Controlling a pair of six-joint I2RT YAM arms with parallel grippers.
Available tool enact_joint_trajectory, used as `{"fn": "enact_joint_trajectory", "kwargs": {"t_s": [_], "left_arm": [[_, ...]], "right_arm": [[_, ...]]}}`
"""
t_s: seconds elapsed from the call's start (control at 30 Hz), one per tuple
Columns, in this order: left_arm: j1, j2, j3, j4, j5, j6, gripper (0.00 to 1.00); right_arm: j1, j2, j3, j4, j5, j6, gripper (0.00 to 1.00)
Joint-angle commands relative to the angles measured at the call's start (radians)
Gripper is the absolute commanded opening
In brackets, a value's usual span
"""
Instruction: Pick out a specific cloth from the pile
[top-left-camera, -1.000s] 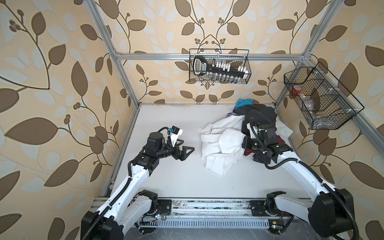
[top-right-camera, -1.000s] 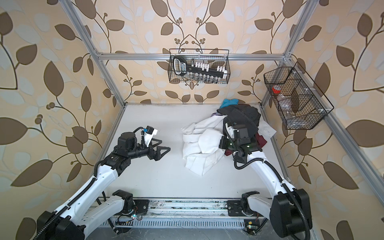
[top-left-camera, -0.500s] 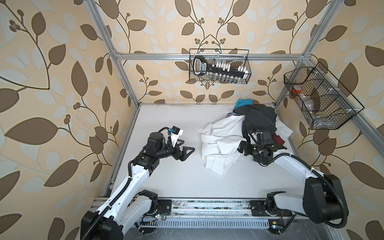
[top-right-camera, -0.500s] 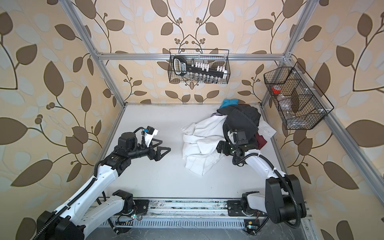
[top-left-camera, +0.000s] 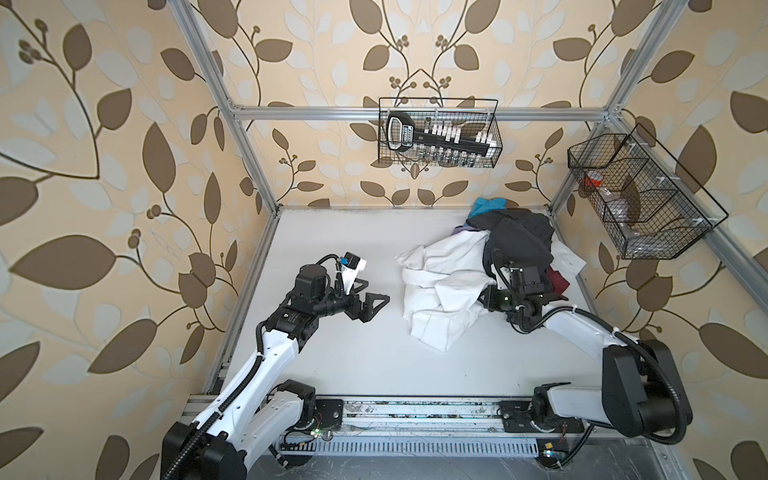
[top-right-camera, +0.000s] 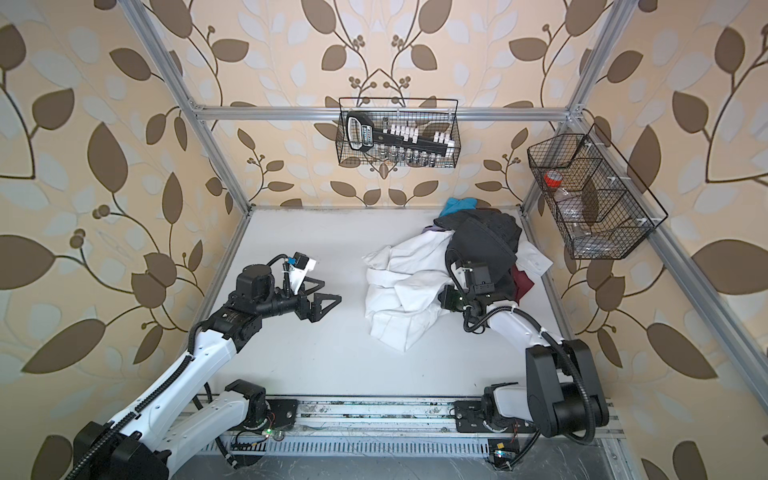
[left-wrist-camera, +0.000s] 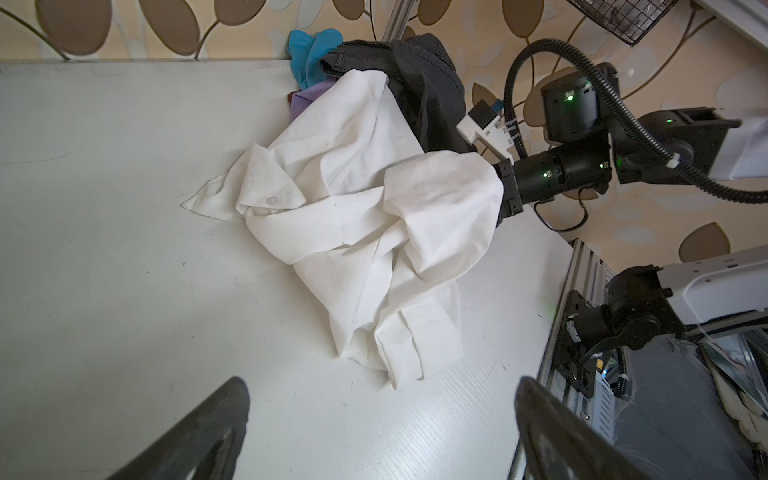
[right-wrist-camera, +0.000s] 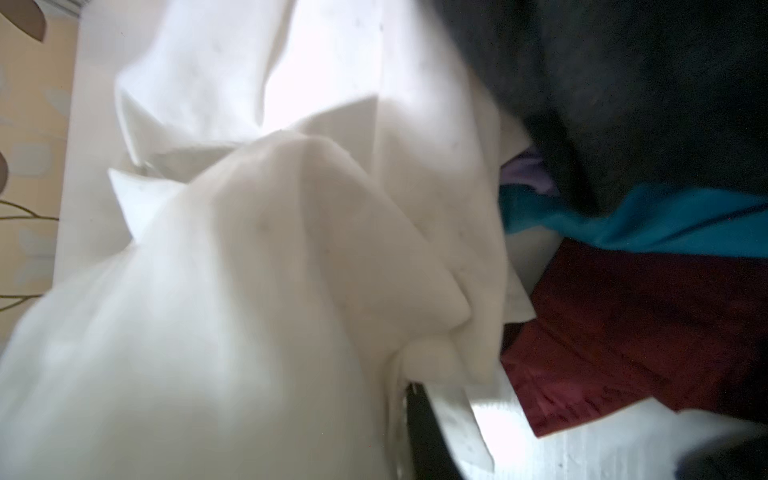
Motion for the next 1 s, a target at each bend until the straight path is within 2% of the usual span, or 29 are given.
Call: {"fn": "enact_joint_trajectory", "kwargs": {"t_s": [0.0, 0.23, 0.57, 0.97], "left_arm": [[-0.007, -0.002, 0.001, 0.01, -0.001, 0.028, 0.99], [-0.007, -0.002, 0.001, 0.01, 0.0, 0.029, 0.99], [-0.006, -0.009, -0.002, 0.014, 0.0, 0.029, 0.99], [-0.007, -0.016, -0.011, 0.017, -0.033, 0.038, 0.99]], "right_arm": [[0.002, -0.058, 0.004, 0.013, 0.019, 0.007, 0.0], [0.07, -0.168, 0.184, -0.092, 0.088, -0.004, 0.0], [0.198, -0.174, 0.534, -0.045, 0.129, -0.035, 0.0], [0.224, -0.021, 0.928, 0.109, -0.01, -0.055, 0.0]]}}
